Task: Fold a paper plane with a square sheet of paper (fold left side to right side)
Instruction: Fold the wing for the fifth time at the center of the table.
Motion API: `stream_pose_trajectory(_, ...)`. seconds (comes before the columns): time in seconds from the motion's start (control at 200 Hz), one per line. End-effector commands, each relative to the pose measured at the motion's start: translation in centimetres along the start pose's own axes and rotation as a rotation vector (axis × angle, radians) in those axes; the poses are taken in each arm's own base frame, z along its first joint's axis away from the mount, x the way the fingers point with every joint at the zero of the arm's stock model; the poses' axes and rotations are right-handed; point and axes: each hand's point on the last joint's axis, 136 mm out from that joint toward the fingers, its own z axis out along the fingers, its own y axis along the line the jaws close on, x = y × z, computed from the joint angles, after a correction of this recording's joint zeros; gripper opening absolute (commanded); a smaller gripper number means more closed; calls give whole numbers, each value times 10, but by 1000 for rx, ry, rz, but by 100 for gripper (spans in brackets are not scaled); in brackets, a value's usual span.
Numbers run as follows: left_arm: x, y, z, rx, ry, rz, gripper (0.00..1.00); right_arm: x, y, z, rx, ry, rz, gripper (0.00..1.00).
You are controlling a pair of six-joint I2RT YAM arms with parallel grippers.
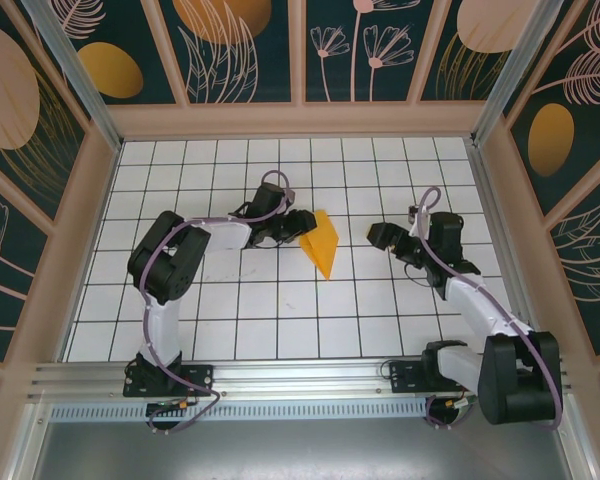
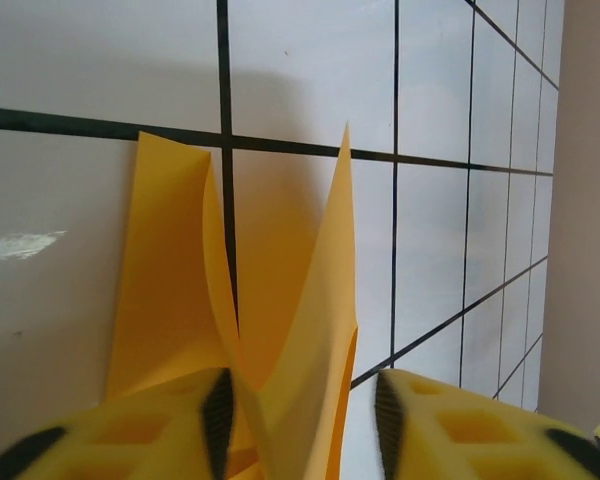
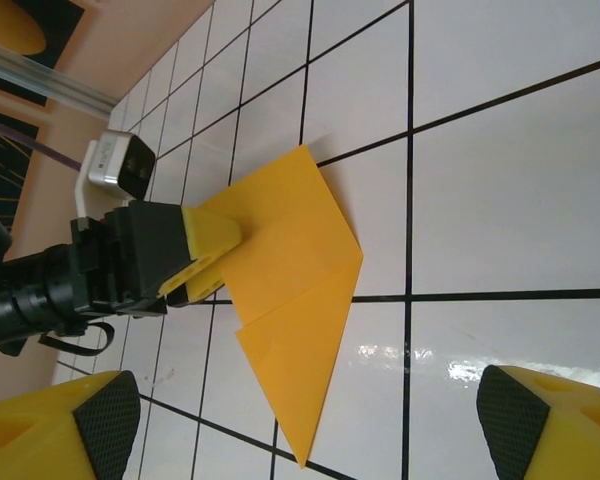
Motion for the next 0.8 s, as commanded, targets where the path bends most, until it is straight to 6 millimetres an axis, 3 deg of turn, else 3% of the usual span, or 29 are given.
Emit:
stream_pose_trajectory(0.0, 0, -11, 6, 38, 18, 50, 27, -2, 7, 1, -98, 17, -25, 90)
stream_pose_trajectory(0.11, 4, -14, 2, 50, 32, 113, 12, -5, 17, 5, -179, 37, -62, 90)
stream_pose_trajectory(0.25, 15, -17, -8, 77, 59, 226, 3, -9, 27, 14, -279, 67, -114, 90)
stream_pose_trajectory(0.365, 28, -27, -21, 151, 72, 309, 2, -14, 27, 24, -319, 78, -139, 87)
stream_pose_trajectory(0.525, 40, -51, -39, 290, 75, 406, 0, -11, 26, 47, -357, 136, -184, 75)
stream_pose_trajectory(0.56, 47, -45, -41, 295, 89, 409, 0, -9, 28, 52, -371, 154, -191, 72)
stream_pose_trajectory(0.796, 59, -54, -54, 359, 106, 462, 0, 7, 36, 86, -429, 252, -198, 64)
